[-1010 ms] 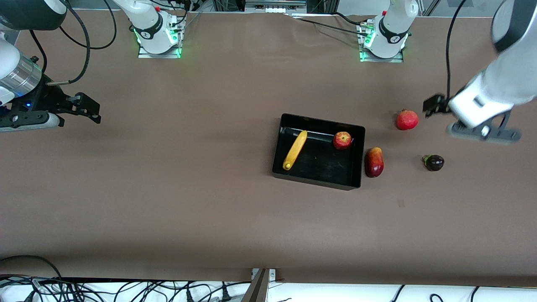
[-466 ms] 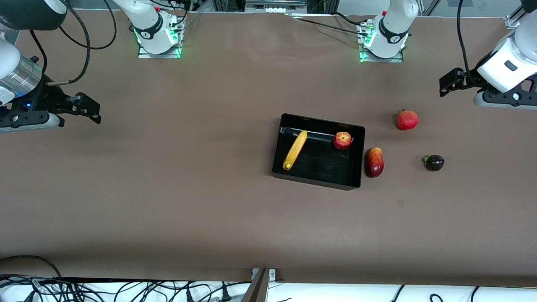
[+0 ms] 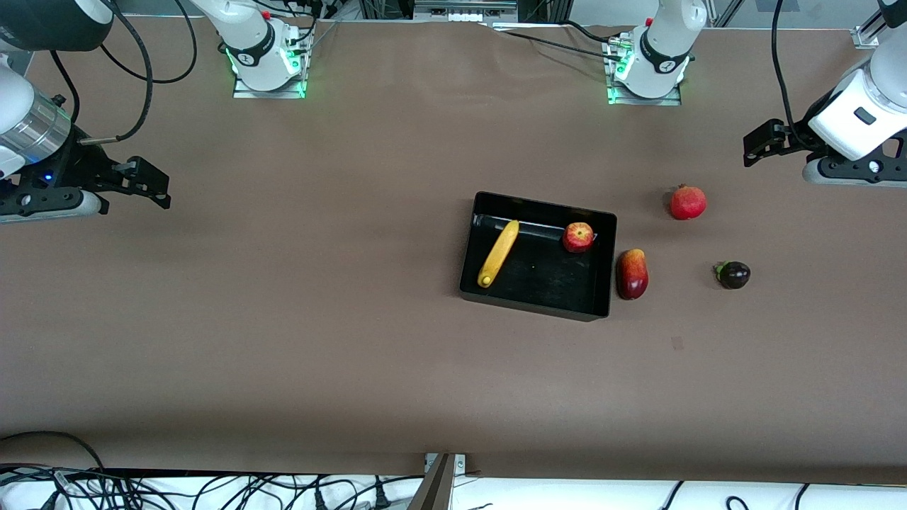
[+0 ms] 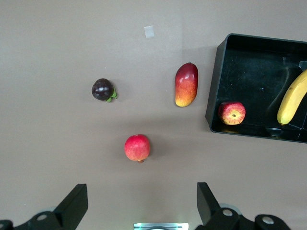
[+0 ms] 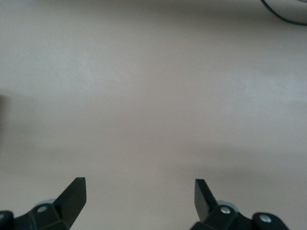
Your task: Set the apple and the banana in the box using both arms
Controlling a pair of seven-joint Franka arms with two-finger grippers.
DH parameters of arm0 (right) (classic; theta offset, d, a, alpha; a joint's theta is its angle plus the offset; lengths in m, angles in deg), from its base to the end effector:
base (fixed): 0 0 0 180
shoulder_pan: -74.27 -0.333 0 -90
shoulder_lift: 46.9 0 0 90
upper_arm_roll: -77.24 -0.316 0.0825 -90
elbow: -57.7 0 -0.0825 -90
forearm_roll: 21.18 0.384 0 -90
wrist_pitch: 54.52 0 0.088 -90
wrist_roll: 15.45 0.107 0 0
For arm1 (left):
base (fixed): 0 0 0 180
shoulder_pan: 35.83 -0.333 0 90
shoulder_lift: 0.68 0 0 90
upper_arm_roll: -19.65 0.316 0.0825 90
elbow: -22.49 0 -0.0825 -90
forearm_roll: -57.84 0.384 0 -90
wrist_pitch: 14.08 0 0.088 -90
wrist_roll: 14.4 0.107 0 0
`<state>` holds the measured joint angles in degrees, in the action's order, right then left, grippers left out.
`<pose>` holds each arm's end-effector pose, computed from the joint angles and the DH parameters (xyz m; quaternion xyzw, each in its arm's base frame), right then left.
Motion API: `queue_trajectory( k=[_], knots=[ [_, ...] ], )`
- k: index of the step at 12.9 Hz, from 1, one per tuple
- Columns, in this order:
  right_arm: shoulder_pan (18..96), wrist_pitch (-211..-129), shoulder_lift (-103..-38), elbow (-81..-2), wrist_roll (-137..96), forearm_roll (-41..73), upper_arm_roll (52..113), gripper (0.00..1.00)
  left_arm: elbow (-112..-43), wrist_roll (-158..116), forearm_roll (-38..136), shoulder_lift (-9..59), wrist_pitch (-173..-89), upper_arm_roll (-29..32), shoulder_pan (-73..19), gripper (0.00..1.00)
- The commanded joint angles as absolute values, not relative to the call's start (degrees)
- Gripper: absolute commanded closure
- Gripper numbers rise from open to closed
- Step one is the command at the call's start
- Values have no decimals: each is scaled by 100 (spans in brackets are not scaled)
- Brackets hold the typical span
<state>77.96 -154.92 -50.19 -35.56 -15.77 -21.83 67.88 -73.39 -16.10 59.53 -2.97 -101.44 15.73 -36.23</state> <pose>0.5837 0.0544 0.5815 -0.9980 -0.0528 -0.0340 0.0006 0.5333 -0.0302 0.5944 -0.9983 0.0159 0.0536 0.0186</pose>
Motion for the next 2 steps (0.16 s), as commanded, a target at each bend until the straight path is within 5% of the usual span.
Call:
queue_trajectory(
  k=[1, 2],
  knots=[
    [7761, -15498, -4998, -3537, -1563, -2250, 6775, 0, -7420, -1660, 5828, -402, -10214, 1622, -3601, 0],
    [7752, -15498, -4998, -3537, -1563, -2250, 6775, 0, -7419, -1660, 5837, -402, -10223, 1622, -3601, 0]
  ],
)
